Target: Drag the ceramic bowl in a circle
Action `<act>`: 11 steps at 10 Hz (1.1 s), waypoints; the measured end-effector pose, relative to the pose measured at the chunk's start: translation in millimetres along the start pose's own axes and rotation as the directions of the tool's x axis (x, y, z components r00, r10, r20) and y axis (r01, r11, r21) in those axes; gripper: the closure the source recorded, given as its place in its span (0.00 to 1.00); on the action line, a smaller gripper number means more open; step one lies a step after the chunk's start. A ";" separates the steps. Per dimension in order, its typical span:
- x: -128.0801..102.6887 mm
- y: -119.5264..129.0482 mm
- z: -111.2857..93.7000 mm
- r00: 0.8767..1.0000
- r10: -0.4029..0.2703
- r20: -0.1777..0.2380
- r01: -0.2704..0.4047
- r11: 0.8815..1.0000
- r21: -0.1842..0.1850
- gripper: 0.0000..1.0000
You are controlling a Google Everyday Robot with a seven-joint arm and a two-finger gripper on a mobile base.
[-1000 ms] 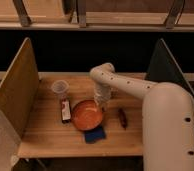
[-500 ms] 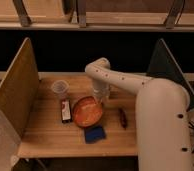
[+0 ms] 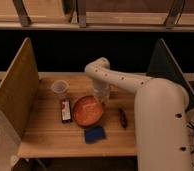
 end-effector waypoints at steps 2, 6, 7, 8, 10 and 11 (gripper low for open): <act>-8.7 -22.8 10.5 0.998 0.063 -0.018 -0.062 0.997 0.036 0.90; -43.2 -42.1 -3.1 0.995 0.100 0.013 -0.101 0.984 0.147 0.90; -49.5 -38.8 -6.8 0.995 0.095 0.022 -0.097 0.983 0.157 0.90; -55.9 -32.0 -9.1 0.996 0.081 0.028 -0.084 0.983 0.162 0.90; -61.3 -18.5 -9.0 0.998 0.057 0.030 -0.060 0.987 0.146 0.90; -60.5 -8.2 -9.2 0.999 0.040 0.028 -0.043 0.991 0.126 0.90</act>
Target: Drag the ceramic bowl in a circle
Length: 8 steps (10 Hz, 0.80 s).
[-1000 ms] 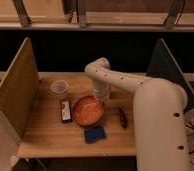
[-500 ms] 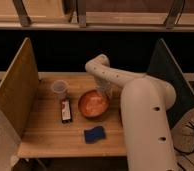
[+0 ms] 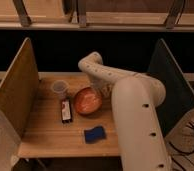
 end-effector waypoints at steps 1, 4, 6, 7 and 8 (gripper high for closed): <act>5.4 7.7 -0.7 1.000 -0.015 -0.006 0.015 1.000 -0.013 0.90; 42.6 8.9 9.7 0.996 -0.031 -0.078 0.029 0.999 -0.027 0.90; 68.7 -6.1 22.5 0.990 -0.003 -0.138 0.001 1.000 -0.017 0.90; 78.2 -20.5 30.2 0.986 0.029 -0.167 -0.030 1.000 -0.005 0.90; 82.4 -34.6 35.5 0.981 0.062 -0.185 -0.061 0.998 0.010 0.90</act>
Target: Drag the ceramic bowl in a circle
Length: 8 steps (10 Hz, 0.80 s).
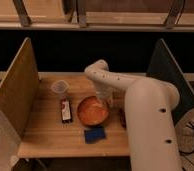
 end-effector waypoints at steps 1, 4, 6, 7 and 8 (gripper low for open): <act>-1.1 -12.0 4.0 1.000 0.027 -0.011 -0.027 1.000 0.007 0.90; -33.8 -28.4 -6.9 0.998 0.061 0.006 -0.061 0.998 0.023 0.90; -56.7 -17.6 -21.0 0.999 0.036 0.037 -0.036 0.999 0.022 0.90; -64.0 -9.4 -27.2 0.998 0.020 0.051 -0.021 1.000 0.017 0.90; -69.9 5.4 -33.1 0.998 -0.009 0.064 0.009 1.000 0.001 0.90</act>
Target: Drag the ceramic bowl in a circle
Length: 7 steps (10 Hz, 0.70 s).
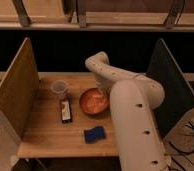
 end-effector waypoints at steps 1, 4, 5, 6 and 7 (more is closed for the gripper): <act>-1.9 12.5 -2.9 1.000 -0.029 0.010 0.029 0.999 -0.016 0.90; 9.5 44.8 -5.2 0.994 -0.110 0.016 0.110 0.991 -0.071 0.90; 17.8 50.0 -3.8 0.991 -0.131 0.012 0.132 0.989 -0.075 0.90; 27.0 50.8 -0.1 0.990 -0.144 0.001 0.143 0.987 -0.075 0.90; 38.0 46.5 6.6 0.990 -0.142 -0.018 0.141 0.987 -0.072 0.90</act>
